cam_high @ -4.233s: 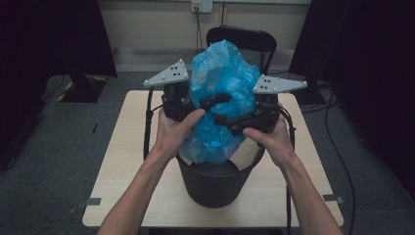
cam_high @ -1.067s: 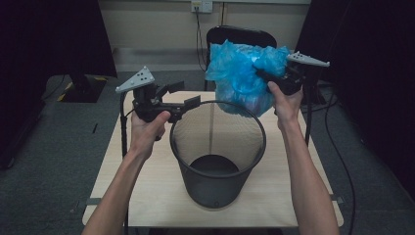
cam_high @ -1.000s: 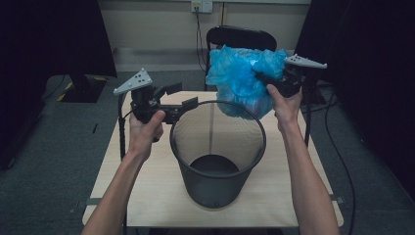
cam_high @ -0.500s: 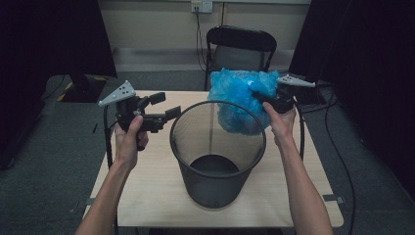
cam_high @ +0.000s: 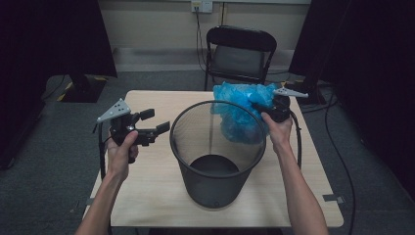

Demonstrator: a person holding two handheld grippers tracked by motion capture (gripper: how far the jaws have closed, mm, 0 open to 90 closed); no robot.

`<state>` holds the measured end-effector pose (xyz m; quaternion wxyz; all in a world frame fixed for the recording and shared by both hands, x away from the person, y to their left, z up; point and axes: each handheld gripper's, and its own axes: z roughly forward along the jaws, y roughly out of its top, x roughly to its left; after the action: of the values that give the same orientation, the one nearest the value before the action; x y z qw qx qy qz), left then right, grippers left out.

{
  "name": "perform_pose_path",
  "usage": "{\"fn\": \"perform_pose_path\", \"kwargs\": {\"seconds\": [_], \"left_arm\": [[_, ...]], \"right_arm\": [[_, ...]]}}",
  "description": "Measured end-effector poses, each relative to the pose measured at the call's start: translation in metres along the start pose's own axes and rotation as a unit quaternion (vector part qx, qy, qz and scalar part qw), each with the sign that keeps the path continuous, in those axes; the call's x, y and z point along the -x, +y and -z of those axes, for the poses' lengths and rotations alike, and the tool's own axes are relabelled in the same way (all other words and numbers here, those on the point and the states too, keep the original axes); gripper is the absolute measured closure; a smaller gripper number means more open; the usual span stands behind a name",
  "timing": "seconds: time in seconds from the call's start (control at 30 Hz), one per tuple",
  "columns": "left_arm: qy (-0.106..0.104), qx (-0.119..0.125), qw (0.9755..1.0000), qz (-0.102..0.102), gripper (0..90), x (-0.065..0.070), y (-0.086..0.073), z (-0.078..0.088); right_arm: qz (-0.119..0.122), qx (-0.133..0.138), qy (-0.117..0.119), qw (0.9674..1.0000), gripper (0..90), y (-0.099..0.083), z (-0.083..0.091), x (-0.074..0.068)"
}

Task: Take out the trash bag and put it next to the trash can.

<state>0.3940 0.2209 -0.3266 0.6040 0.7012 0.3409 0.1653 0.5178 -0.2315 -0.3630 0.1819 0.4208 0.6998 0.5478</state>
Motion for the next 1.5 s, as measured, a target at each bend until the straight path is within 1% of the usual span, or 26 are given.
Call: {"fn": "perform_pose_path", "kwargs": {"seconds": [0.17,0.27,0.37,0.4,0.43,0.47,0.53,0.6,0.63,0.67,0.7,0.73,0.8,0.83,0.9,0.93,0.97,1.0,1.07,1.13,1.17,1.23,1.27,1.3,1.37,1.5], "left_arm": [[0.019,-0.029,0.9993,0.012,15.6,-0.008,-0.033,0.002],[0.031,-0.066,0.9972,0.013,15.6,-0.012,-0.057,0.001],[0.044,-0.07,0.9961,0.029,15.7,-0.015,-0.079,0.007],[0.053,-0.078,0.9951,0.03,15.7,-0.015,-0.086,0.008],[0.056,-0.079,0.9946,0.036,15.7,-0.016,-0.092,0.009],[0.059,-0.086,0.9937,0.041,15.7,-0.017,-0.098,0.009],[0.069,-0.111,0.9909,0.034,15.7,-0.014,-0.109,0.006],[0.061,-0.131,0.989,0.033,15.7,-0.01,-0.119,0.002],[0.058,-0.147,0.9872,0.027,15.7,-0.006,-0.124,0.0],[0.058,-0.153,0.9863,0.021,15.7,-0.003,-0.127,-0.002],[0.05,-0.164,0.9851,0.016,15.7,0.0,-0.132,-0.003],[0.045,-0.177,0.983,0.013,15.7,0.003,-0.136,-0.004],[0.043,-0.184,0.9819,0.009,15.8,0.008,-0.144,-0.004],[0.042,-0.191,0.9806,0.011,15.7,0.01,-0.15,-0.005],[0.051,-0.212,0.9759,-0.01,15.8,0.014,-0.158,-0.009],[0.051,-0.224,0.9732,-0.014,15.8,0.015,-0.162,-0.011],[0.049,-0.232,0.9714,-0.016,15.8,0.016,-0.165,-0.014],[0.051,-0.243,0.9685,-0.02,15.8,0.017,-0.168,-0.016],[0.063,-0.248,0.9663,-0.028,16.2,0.018,-0.173,-0.018],[0.078,-0.255,0.9633,-0.031,16.2,0.019,-0.176,-0.019],[0.079,-0.258,0.9624,-0.032,16.2,0.019,-0.177,-0.02],[0.088,-0.254,0.9624,-0.039,15.8,0.018,-0.178,-0.021],[0.094,-0.254,0.9615,-0.045,15.8,0.018,-0.178,-0.021],[0.098,-0.252,0.9615,-0.049,15.7,0.018,-0.18,-0.022],[0.098,-0.251,0.9618,-0.047,14.6,0.018,-0.18,-0.022],[0.101,-0.251,0.9615,-0.047,14.2,0.018,-0.18,-0.022]], "right_arm": [[-0.001,-0.012,-0.007,0.9999,84.2,-0.013,-0.006,0.003],[0.001,-0.023,-0.013,0.9997,83.8,-0.024,-0.011,0.004],[-0.002,-0.026,-0.015,0.9995,83.4,-0.034,-0.013,0.005],[-0.003,-0.027,-0.014,0.9995,83.2,-0.037,-0.013,0.006],[-0.006,-0.029,-0.015,0.9995,83.0,-0.04,-0.014,0.007],[-0.007,-0.03,-0.015,0.9994,82.9,-0.042,-0.015,0.008],[-0.009,-0.032,-0.017,0.9993,82.6,-0.046,-0.017,0.009],[-0.013,-0.031,-0.016,0.9993,82.5,-0.049,-0.02,0.01],[-0.013,-0.032,-0.016,0.9993,82.4,-0.051,-0.022,0.011],[-0.014,-0.033,-0.014,0.9993,82.3,-0.053,-0.025,0.011],[-0.015,-0.034,-0.013,0.9992,82.3,-0.054,-0.027,0.011],[-0.016,-0.034,-0.012,0.9992,82.2,-0.056,-0.03,0.01],[-0.017,-0.035,-0.008,0.9992,81.9,-0.058,-0.035,0.009],[-0.019,-0.035,-0.007,0.9992,81.3,-0.058,-0.037,0.009],[-0.021,-0.031,-0.005,0.9993,79.1,-0.056,-0.041,0.008],[-0.022,-0.03,0.001,0.9993,77.6,-0.055,-0.042,0.006],[-0.017,-0.031,0.001,0.9994,75.0,-0.054,-0.043,0.004],[-0.016,-0.033,-0.002,0.9993,71.6,-0.053,-0.043,0.002],[-0.015,-0.03,0.0,0.9994,66.5,-0.051,-0.041,-0.002],[-0.018,-0.029,-0.005,0.9994,57.1,-0.05,-0.035,-0.004],[-0.02,-0.028,-0.006,0.9994,53.2,-0.05,-0.032,-0.004],[-0.024,-0.029,-0.008,0.9993,44.1,-0.049,-0.025,-0.005],[-0.026,-0.029,-0.008,0.9992,40.5,-0.048,-0.02,-0.005],[-0.03,-0.027,-0.007,0.9991,37.1,-0.047,-0.016,-0.005],[-0.033,-0.025,-0.009,0.9991,29.6,-0.045,-0.007,-0.006],[-0.04,-0.034,-0.013,0.9986,20.4,-0.043,0.011,-0.009]]}}
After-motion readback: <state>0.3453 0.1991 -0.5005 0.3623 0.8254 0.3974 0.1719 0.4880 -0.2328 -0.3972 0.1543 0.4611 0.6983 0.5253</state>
